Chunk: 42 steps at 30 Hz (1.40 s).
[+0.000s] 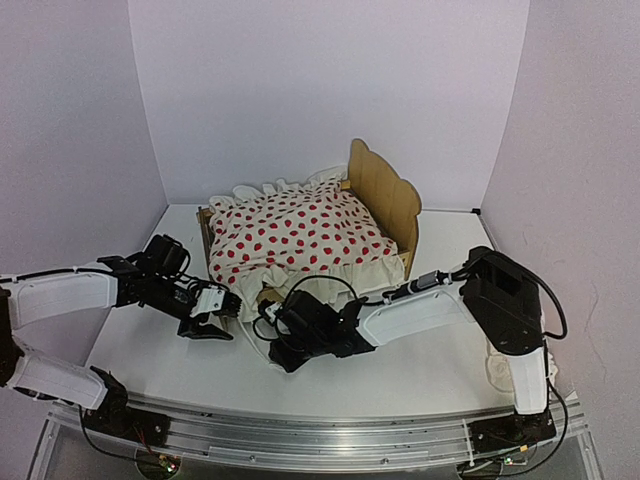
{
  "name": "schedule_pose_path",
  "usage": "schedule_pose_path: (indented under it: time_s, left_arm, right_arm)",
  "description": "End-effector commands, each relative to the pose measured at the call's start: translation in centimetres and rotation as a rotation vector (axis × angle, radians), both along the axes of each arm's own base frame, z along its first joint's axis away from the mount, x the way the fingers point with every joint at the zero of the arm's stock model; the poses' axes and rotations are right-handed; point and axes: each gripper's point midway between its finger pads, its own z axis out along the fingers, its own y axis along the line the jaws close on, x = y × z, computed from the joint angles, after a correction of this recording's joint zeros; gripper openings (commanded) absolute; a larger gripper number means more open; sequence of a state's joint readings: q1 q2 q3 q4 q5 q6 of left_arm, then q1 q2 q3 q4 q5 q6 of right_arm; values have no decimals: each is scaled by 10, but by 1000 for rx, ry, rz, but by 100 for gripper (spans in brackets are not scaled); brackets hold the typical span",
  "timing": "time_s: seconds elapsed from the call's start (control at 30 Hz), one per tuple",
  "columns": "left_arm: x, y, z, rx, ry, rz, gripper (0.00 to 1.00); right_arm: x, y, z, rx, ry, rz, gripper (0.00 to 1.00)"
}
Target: Set up the pet bed
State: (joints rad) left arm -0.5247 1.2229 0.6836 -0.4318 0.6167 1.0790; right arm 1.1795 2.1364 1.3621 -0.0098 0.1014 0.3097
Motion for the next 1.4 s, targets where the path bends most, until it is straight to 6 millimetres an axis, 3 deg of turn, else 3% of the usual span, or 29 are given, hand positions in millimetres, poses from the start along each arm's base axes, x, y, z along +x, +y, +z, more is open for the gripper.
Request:
schedule_pose_path:
  time_s: [0.0,0.1,0.17,0.2,0.27,0.5,0.6,0.73,0.93,1.03,1.13,1.2,1.27,1.37]
  left_arm:
    - [2,1,9,-30,-39,44,49]
    - [6,2,12,-42,-47,72,49]
    - [10,1,15,-53,-49,100,49]
    - [13,1,18,-59,-55,112,49]
    - [14,1,20,-60,-56,120,49]
    - [13,-2,40,-115,-103,116,49]
    - [10,-3,50,-144,-121,101,49]
    - [12,0,52,-124,-140,108,49]
    - [12,8,52,-85,-150,135,49]
    - [2,12,42,-66,-121,119,49]
    - [1,17,29,-39,-103,143,49]
    - [1,19,22,-30,-106,153,49]
    - [2,21,17,-16,-110,155,49]
    - [0,25,5,25,-119,141,48]
  right_arm:
    - [-5,-21,-27,-140,-9,-14,25]
    - [-7,-29,-37,-189,-14,-10,17]
    - [-8,-34,-45,-220,-10,-17,7]
    - [-7,-37,-46,-232,-10,-21,1]
    - [-5,-39,-38,-232,-26,-26,0]
    - [11,-14,62,-59,-147,3,0]
    - [7,-14,78,-33,-157,25,0]
    - [-6,-16,74,-31,-128,72,0]
    - [-53,5,82,75,51,247,0]
    - [-68,12,71,90,149,280,0]
    - [-72,25,43,73,215,257,0]
    - [-71,36,30,69,241,243,7]
    - [-69,37,17,47,253,219,16]
    - [-63,24,16,19,211,185,24]
